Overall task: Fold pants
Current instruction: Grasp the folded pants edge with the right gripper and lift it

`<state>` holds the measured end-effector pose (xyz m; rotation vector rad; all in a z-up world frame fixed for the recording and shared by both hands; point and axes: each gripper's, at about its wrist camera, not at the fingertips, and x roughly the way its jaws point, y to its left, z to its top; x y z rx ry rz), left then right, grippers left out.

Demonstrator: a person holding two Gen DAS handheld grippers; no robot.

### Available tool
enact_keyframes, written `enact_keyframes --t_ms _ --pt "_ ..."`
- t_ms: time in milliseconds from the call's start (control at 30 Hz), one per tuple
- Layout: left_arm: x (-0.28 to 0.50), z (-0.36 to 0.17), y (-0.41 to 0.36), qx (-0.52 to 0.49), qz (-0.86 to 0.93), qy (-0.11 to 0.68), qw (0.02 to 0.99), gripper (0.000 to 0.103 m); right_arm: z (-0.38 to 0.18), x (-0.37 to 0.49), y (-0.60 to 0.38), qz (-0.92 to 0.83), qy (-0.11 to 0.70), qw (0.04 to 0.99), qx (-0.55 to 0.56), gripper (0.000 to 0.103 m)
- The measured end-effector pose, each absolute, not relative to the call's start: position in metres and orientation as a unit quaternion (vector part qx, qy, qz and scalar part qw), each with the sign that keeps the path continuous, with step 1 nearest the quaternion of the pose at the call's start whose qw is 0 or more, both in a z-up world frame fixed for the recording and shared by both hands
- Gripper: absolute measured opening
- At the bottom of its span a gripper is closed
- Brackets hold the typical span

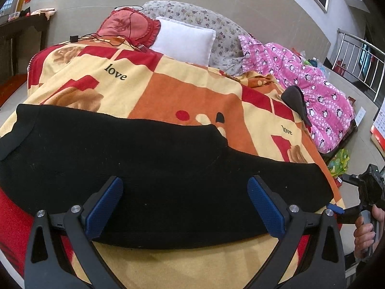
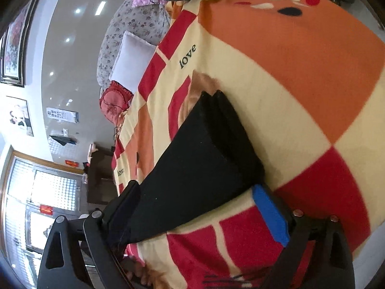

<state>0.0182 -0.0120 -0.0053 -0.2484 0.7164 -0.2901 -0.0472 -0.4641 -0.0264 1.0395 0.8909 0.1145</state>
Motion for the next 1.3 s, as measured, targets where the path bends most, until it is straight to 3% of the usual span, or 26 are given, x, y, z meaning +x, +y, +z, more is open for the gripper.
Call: enact_keyframes --t_ms 33,200,300,500,600,667,700,733,933,1300 --pt "0.018 -0.006 -0.012 -0.120 -0.141 0.349 0.919 0.103 -0.027 -0.049 -0.468 0.043 0.405 0.773 0.487 0.084" --pt "0.018 -0.006 -0.013 -0.121 -0.141 0.350 0.918 0.103 -0.028 -0.045 -0.466 0.047 0.410 0.771 0.484 0.081" --pt "0.018 -0.007 -0.013 -0.121 -0.141 0.350 0.918 0.103 -0.031 -0.049 -0.472 0.024 0.395 0.770 0.501 0.070" --pt "0.017 -0.007 -0.013 -0.124 -0.141 0.348 0.918 0.103 -0.029 -0.048 -0.469 0.003 0.398 0.787 0.472 0.059" --pt "0.003 0.000 0.001 -0.150 -0.112 0.310 0.932 0.103 -0.030 -0.052 -0.467 -0.006 0.395 0.794 0.462 0.051" --pt "-0.009 0.005 0.015 -0.170 -0.085 0.280 0.941 0.103 -0.030 -0.056 -0.464 -0.014 0.391 0.806 0.444 0.042" --pt "-0.012 0.006 0.020 -0.176 -0.075 0.275 0.942 0.103 -0.031 -0.057 -0.464 -0.018 0.390 0.809 0.439 0.031" --pt "-0.015 0.005 0.026 -0.185 -0.059 0.271 0.943 0.103 -0.033 -0.058 -0.464 -0.022 0.391 0.810 0.437 0.011" --pt "-0.009 -0.011 0.051 -0.224 0.003 0.295 0.929 0.103 -0.006 -0.062 -0.436 0.034 0.334 0.853 0.401 0.009" --pt "-0.013 -0.011 0.059 -0.235 0.015 0.278 0.931 0.103 0.041 -0.005 -0.227 0.318 0.322 0.870 0.194 0.009"
